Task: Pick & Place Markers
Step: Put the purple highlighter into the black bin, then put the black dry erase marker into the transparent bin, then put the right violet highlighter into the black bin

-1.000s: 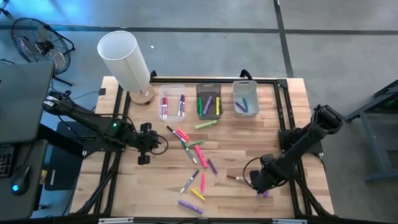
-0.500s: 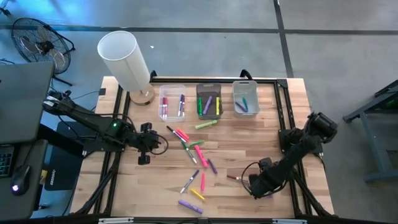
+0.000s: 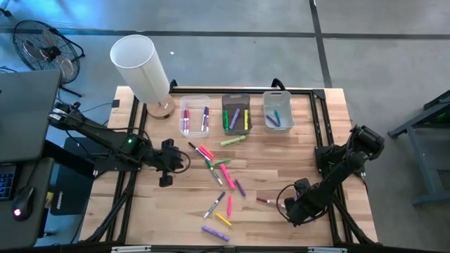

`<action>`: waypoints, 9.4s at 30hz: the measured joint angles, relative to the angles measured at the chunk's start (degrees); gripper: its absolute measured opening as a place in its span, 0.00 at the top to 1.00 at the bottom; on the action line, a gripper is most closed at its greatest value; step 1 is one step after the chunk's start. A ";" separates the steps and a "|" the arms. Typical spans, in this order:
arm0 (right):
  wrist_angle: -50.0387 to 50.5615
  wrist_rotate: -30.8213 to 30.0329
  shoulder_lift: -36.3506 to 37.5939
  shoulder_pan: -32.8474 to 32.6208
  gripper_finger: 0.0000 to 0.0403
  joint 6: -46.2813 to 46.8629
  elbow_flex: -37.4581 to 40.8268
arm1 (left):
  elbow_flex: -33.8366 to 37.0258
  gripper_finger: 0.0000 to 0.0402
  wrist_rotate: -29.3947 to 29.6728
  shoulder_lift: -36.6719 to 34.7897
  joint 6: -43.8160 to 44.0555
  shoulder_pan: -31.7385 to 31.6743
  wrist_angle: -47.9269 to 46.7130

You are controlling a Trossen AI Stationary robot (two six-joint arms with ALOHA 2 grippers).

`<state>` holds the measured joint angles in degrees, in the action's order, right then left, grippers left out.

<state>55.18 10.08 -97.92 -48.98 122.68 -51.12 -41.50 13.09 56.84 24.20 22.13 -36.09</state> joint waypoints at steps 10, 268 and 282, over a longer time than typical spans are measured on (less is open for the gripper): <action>10.02 -14.58 20.49 5.82 0.88 -7.96 0.32 | -3.21 1.00 1.20 -0.94 1.58 -2.70 -0.40; 5.86 1.60 4.38 9.86 0.74 1.55 -12.71 | -5.75 1.00 -15.50 0.89 -10.81 -22.86 -3.10; 0.76 5.03 -5.29 6.96 0.66 3.53 -12.62 | -5.86 1.00 -17.39 0.85 -12.11 -22.86 -2.73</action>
<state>55.94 15.10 -103.21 -42.02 126.20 -63.74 -47.35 -4.30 57.69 12.09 -0.73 -38.83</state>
